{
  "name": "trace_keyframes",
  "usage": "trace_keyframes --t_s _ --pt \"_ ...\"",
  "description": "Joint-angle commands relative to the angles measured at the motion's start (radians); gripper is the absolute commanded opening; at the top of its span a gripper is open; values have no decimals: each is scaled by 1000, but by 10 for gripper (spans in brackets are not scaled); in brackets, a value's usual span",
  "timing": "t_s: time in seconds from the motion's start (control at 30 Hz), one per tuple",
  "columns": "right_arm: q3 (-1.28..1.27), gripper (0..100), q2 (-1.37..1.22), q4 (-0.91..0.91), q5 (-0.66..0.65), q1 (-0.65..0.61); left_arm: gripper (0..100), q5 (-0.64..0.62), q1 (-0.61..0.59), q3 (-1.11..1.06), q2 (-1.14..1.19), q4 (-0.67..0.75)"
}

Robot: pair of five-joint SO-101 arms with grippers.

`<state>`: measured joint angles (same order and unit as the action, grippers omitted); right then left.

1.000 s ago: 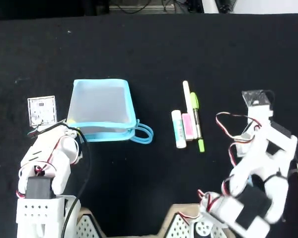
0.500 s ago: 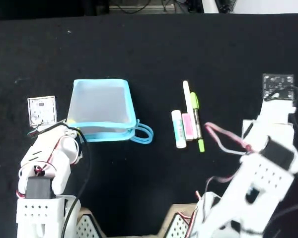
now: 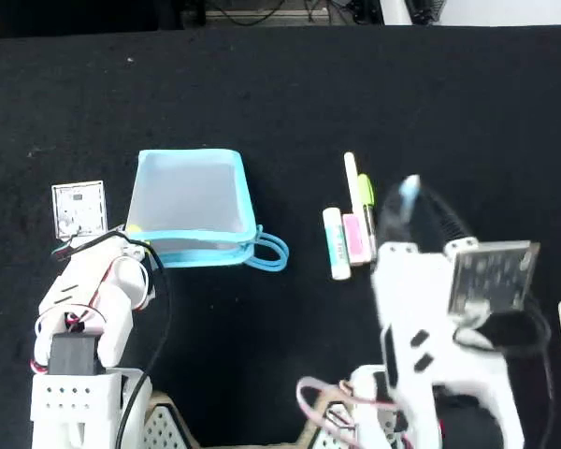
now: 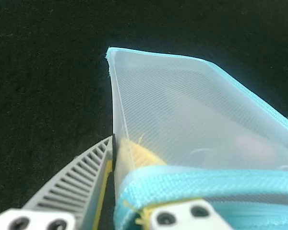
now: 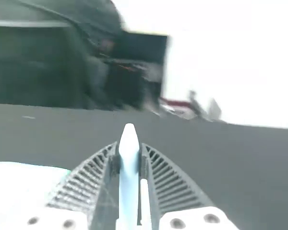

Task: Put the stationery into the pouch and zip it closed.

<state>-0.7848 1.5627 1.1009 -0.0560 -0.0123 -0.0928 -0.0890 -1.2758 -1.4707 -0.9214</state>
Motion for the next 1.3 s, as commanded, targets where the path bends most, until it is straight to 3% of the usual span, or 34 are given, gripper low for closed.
trace_keyframes --t_s 0.0,0.33,0.53,0.8,1.13,1.27 --pt "68 18 51 -35 34 -221 30 9 2 21 -14 20" --pt "59 15 50 -285 87 -549 30 9 2 21 -14 20" --pt "-88 15 51 -463 80 -730 30 9 2 21 -14 18" --pt "-272 15 51 -750 80 -749 30 9 2 19 -14 17" --pt "-404 18 51 -798 78 -749 30 9 2 19 -14 17" --pt "-475 18 51 -919 78 -747 30 9 2 19 -14 17"
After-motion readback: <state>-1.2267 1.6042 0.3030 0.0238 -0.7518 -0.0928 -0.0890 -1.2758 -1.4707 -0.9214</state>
